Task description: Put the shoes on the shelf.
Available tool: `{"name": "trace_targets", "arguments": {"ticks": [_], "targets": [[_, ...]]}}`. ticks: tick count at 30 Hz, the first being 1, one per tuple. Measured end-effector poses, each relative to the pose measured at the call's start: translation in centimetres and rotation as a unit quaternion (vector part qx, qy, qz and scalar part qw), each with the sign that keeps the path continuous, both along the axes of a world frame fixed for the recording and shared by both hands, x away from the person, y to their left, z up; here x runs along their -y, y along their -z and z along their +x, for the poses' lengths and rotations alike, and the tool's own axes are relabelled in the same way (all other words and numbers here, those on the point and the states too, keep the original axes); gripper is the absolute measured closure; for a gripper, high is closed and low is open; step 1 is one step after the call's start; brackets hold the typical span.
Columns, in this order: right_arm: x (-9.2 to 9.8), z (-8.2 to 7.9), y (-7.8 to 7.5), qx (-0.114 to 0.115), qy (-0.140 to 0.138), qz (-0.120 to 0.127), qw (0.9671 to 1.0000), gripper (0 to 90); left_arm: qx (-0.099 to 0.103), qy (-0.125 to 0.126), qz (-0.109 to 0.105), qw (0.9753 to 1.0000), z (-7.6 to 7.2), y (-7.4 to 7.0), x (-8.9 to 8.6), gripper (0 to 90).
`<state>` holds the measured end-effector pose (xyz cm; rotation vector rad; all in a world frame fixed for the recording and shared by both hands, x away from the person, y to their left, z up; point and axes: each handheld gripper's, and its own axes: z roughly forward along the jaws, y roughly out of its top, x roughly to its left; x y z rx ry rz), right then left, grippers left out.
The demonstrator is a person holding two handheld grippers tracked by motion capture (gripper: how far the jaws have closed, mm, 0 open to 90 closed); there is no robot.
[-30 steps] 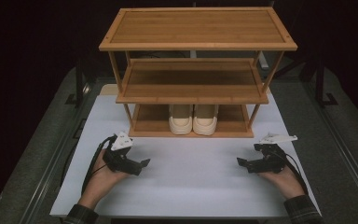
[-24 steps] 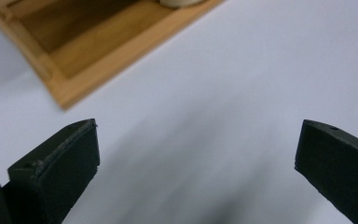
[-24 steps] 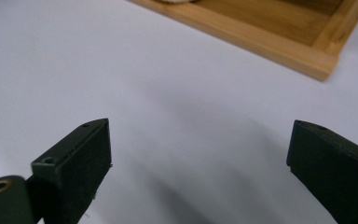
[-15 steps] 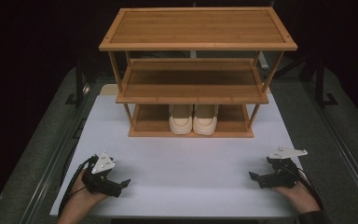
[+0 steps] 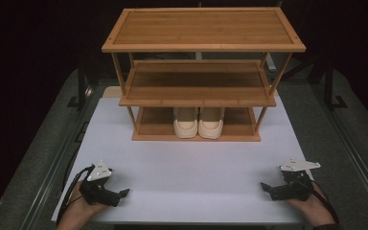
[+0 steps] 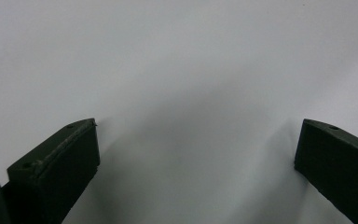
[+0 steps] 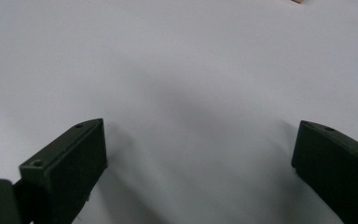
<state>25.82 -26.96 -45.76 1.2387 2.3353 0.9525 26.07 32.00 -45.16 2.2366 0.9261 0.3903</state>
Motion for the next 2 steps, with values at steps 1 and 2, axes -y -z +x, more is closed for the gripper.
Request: {"name": "trace_targets", "arguments": {"ticks": [1, 2], "targets": [[-0.01, -0.01, 0.01, 0.000, 0.000, 0.000, 1.0000, 2.6, 0.000, 0.000, 0.000, 1.0000, 0.01, 0.00, 0.00, 0.0], [0.00, 0.00, 0.01, 0.000, 0.000, 0.000, 1.0000, 2.6, -0.001, 0.000, 0.000, 1.0000, 0.01, 0.00, 0.00, 0.0]]}}
